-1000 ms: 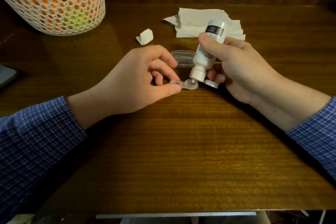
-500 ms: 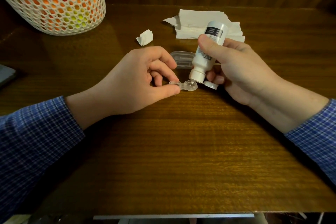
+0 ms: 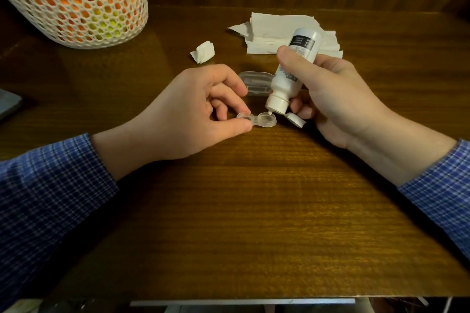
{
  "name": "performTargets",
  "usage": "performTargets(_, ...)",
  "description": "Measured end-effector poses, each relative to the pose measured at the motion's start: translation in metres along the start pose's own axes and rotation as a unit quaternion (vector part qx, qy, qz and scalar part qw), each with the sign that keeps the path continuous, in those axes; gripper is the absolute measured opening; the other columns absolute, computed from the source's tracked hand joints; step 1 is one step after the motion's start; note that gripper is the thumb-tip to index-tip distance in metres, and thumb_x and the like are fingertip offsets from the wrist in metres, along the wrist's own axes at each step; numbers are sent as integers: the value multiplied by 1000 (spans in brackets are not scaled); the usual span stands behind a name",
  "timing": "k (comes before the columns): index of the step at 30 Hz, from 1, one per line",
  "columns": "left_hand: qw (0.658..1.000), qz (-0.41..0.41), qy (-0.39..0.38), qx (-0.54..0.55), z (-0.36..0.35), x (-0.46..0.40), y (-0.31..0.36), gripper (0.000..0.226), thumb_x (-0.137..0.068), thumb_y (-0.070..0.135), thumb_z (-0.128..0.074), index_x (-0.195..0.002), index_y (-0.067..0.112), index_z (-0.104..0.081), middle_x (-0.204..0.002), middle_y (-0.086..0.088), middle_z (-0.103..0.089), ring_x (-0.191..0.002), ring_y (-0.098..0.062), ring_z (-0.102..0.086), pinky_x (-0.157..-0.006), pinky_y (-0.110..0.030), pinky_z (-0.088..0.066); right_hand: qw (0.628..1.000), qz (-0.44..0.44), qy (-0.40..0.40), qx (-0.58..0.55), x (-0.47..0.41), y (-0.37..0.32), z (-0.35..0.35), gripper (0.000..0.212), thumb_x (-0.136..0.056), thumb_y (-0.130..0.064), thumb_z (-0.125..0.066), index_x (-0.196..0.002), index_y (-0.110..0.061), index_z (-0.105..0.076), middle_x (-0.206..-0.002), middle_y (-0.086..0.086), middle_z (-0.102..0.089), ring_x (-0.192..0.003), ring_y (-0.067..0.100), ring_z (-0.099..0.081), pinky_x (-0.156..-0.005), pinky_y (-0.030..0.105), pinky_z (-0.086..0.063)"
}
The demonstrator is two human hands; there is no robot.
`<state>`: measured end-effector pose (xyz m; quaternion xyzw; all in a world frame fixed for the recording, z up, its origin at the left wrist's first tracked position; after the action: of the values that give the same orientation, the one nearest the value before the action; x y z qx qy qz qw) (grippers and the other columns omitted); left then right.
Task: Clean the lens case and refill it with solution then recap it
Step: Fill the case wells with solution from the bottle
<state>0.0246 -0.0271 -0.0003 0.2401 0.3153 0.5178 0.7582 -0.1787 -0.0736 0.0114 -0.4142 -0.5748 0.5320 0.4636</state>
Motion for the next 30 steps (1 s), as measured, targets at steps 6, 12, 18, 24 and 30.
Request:
performTargets(6, 1000, -1, 1, 4, 0, 0, 0, 41, -80, 29, -84, -116, 19, -66, -96, 12, -78, -67, -7, -67, -59, -18, -56, 1000, -8, 0, -5, 1, -1, 0, 20, -95, -40, -70, -102, -21, -69, -70, -8, -71, -49, 7, -53, -40, 17, -40)
performTargets(12, 1000, -2, 0, 3, 0, 0, 0, 41, -80, 29, -84, -116, 18, -66, -96, 12, -78, -68, -8, -68, -60, -18, -56, 1000, -11, 1, 0, 1, -1, 0, 20, -96, -39, -69, -104, -20, -68, -77, -4, -71, -51, 7, -54, -41, 17, -40)
performTargets(18, 1000, -1, 2, 0, 0, 0, 0, 41, -80, 28, -84, -116, 18, -66, -95, 12, -77, -69, -9, -68, -60, -21, -58, 1000, -11, -1, 6, 1, -1, -1, 20, -96, -40, -70, -102, -21, -69, -73, -6, -71, -50, 6, -53, -40, 17, -39)
performTargets(24, 1000, 2, 4, -5, 0, 0, 1, 42, -81, 27, -85, -116, 18, -66, -96, 12, -77, -69, -7, -68, -62, -24, -59, 1000, -8, -6, 6, 0, 0, -1, 19, -96, -39, -70, -101, -21, -69, -76, -5, -70, -52, 7, -53, -41, 17, -39)
performTargets(30, 1000, 2, 4, 0, 1, 1, 0, 41, -80, 28, -84, -116, 18, -66, -96, 12, -78, -69, -8, -68, -61, -25, -59, 1000, -7, -5, 7, 1, 0, -1, 18, -96, -39, -70, -101, -21, -68, -78, -4, -70, -51, 8, -52, -40, 17, -39)
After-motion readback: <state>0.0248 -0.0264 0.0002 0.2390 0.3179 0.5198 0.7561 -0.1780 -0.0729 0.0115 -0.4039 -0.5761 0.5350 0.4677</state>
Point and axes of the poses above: each hand's wrist, its own x-axis away from the middle knuckle, its own z-axis out of the back of the hand, y = z × x, the point moved 1 cm from there along -x, towards the middle knuckle
